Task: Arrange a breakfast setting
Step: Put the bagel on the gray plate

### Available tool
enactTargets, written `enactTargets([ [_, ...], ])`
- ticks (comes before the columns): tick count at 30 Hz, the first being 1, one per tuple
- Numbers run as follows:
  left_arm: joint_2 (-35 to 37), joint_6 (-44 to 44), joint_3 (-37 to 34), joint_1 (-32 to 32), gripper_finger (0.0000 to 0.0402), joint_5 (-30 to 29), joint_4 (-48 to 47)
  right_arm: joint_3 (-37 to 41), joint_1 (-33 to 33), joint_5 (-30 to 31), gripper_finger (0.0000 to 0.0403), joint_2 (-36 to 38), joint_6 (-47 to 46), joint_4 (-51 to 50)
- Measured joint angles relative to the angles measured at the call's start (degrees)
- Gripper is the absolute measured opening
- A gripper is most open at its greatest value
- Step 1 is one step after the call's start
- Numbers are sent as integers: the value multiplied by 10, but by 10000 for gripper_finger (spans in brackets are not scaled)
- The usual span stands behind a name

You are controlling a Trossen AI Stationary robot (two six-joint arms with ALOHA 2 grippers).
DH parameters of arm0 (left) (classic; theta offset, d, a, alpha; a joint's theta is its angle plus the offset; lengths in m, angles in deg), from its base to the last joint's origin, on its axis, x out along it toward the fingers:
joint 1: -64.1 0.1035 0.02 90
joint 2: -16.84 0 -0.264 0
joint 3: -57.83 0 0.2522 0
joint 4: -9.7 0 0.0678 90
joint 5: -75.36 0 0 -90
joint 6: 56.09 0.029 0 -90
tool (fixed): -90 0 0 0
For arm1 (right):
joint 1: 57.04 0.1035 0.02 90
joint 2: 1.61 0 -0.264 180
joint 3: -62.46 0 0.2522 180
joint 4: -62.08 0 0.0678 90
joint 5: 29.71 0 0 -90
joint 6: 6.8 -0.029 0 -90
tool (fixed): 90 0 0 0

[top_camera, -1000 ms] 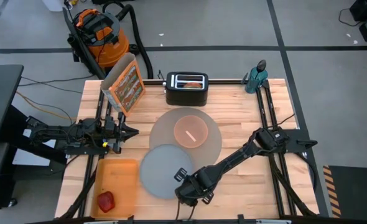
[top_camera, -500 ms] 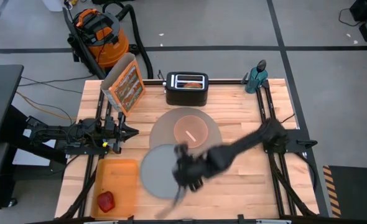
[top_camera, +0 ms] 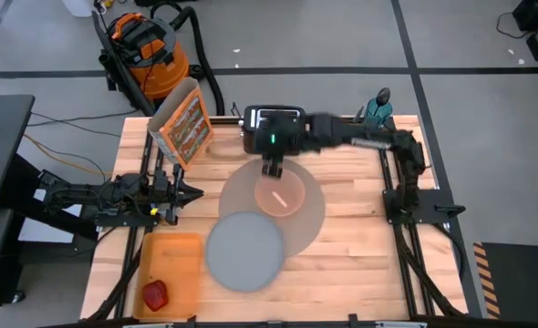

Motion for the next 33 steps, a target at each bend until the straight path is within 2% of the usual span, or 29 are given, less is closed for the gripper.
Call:
enactTargets([
  [4, 0, 0, 0, 0, 43, 0, 0, 11, -99, -53, 149, -1, 59, 21],
  [7, 0, 0, 0, 0, 43, 0, 0, 15, -164, -104, 149, 0, 65, 24],
  [13, 0, 0, 0, 0, 43, 0, 0, 48, -236, -167, 149, 0, 68, -6],
  [19, 0, 0, 0, 0, 43, 0, 0, 96, -248, -234, 148, 0, 105, 15],
  [24, 0, 0, 0, 0, 43, 0, 0, 140, -244, -212, 148, -1, 125, 61],
  [33, 0, 0, 0, 0, 43, 0, 0, 189, -244, -224, 148, 0, 125, 98],
])
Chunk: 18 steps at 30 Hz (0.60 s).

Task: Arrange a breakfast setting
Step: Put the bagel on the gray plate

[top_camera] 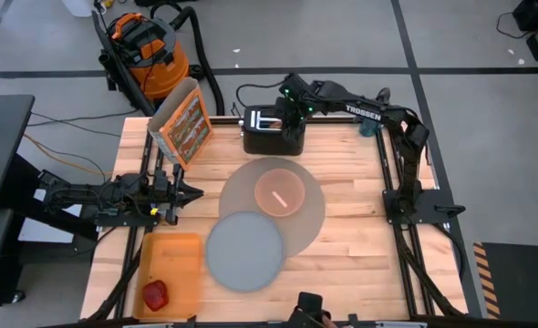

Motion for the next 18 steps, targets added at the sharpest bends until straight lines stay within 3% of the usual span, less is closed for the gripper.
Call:
enactTargets([
  [6, 0, 0, 0, 0, 43, 0, 0, 6, 0, 2, 136, 1, 1, 6],
  [11, 0, 0, 0, 0, 43, 0, 0, -1, -1, 38, 118, -1, -18, 6],
  [18, 0, 0, 0, 0, 43, 0, 0, -14, -3, 25, 137, -1, -19, 7],
])
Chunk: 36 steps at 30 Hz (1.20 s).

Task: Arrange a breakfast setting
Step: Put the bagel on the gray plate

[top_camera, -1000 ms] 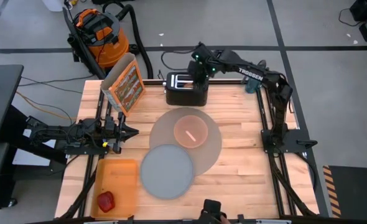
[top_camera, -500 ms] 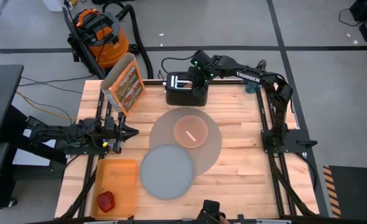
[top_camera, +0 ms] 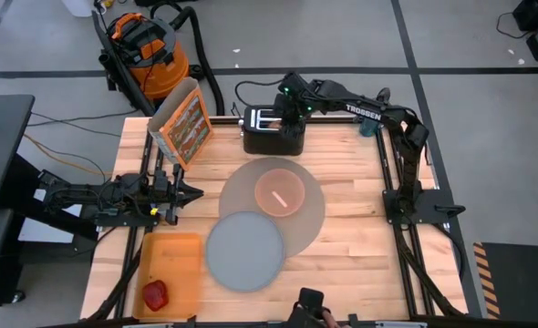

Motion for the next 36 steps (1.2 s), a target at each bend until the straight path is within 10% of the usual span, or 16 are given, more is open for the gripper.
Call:
enactTargets([
  [20, 0, 0, 0, 0, 43, 0, 0, 46, -6, -9, 84, 1, 10, 36],
  [36, 0, 0, 0, 0, 43, 0, 0, -60, 30, 18, 53, 71, 61, 25],
])
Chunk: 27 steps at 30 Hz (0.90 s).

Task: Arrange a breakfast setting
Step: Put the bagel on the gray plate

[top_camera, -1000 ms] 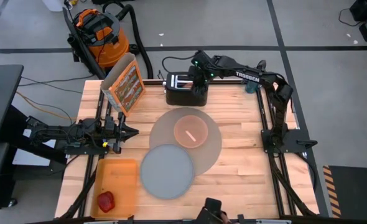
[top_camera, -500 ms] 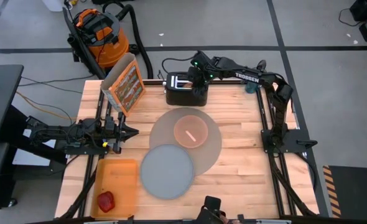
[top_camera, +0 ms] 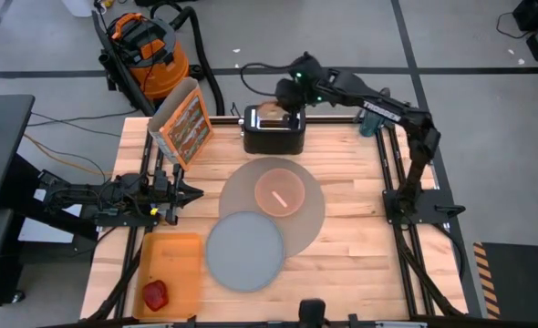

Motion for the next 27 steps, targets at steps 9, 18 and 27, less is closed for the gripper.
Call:
enactTargets([
  [9, 0, 0, 0, 0, 43, 0, 0, 0, 160, -9, 53, 60, -166, -31],
  [18, 0, 0, 0, 0, 43, 0, 0, 54, 404, 122, 52, 53, -480, -27],
  [27, 0, 0, 0, 0, 43, 0, 1, 254, 562, 282, 52, 51, -860, 217],
])
